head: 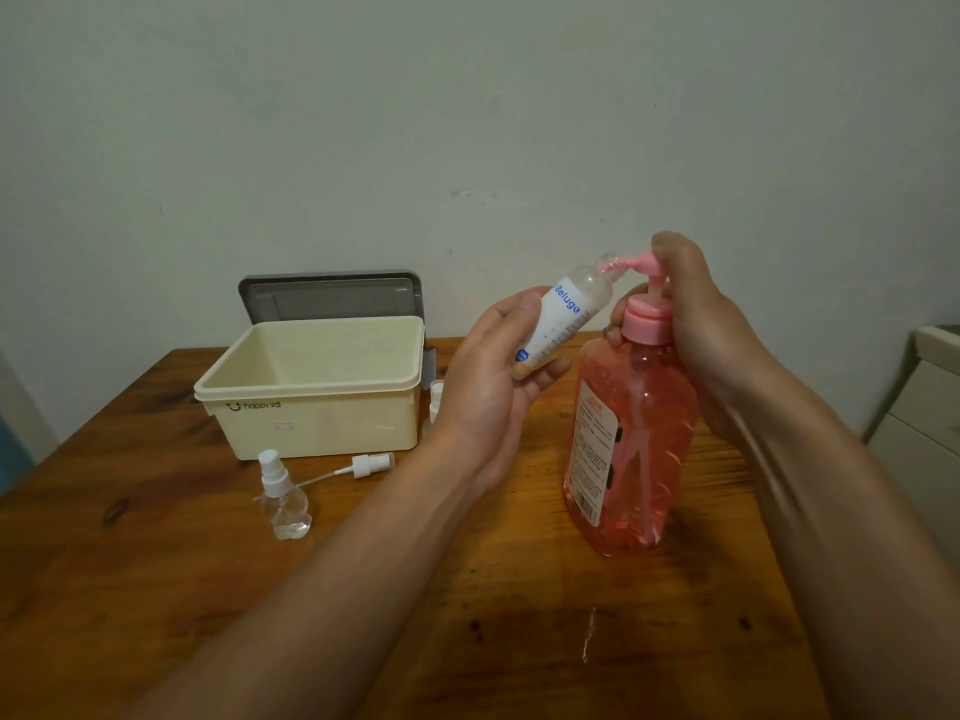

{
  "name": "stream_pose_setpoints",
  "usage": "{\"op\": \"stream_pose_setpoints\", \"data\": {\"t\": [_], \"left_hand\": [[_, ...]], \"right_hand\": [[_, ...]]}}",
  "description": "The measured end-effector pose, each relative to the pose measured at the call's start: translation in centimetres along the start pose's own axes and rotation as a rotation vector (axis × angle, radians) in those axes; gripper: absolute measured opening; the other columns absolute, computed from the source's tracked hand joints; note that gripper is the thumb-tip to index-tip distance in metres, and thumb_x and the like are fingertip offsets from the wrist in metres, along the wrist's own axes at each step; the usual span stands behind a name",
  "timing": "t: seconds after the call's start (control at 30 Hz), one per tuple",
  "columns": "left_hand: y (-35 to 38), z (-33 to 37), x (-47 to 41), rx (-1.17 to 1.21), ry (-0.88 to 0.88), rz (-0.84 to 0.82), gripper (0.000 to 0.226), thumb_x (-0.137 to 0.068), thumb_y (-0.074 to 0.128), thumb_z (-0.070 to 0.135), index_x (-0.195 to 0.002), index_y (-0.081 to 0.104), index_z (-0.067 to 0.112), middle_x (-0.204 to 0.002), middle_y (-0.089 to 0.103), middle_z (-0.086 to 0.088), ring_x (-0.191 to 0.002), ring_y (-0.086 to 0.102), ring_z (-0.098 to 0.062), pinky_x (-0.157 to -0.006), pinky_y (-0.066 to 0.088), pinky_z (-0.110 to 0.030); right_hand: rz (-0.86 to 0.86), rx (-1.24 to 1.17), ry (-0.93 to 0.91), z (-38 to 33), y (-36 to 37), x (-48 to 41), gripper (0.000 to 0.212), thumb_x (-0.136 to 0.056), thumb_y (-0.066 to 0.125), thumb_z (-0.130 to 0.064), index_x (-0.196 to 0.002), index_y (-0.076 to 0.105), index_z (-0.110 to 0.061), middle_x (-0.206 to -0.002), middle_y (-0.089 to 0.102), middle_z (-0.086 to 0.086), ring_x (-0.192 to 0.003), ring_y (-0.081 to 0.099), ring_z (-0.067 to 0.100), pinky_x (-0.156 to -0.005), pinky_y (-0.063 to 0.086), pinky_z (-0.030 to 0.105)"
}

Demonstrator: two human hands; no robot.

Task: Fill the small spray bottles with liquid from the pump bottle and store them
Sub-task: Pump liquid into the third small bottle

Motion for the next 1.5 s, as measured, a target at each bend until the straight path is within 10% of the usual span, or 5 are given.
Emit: {"op": "stream_pose_setpoints", "data": {"t": [1.5], "left_hand": [[-0.41, -0.7, 0.09, -0.088, -0.04, -0.004, 0.023, -0.098, 0.05, 0.027, -0.114, 0.063, 0.016, -0.088, 0.071, 0.003, -0.073, 0.066, -0.009, -0.063, 0.048, -0.022]], "right_hand": [[0.012, -0.002, -0.025, 0.15, -0.06, -0.22, 0.049, -0.093, 0.036, -0.046, -0.065, 0.06, -0.014, -0.059, 0.062, 0.005, -0.052, 0.05, 0.018, -0.06, 0.042, 0.031]]}}
Point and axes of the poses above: each hand's wrist, its own x-axis away from the middle knuckle, its own y-axis out of the palm, z = x × y, the point moved 4 cm from there along -x, towards the middle knuckle
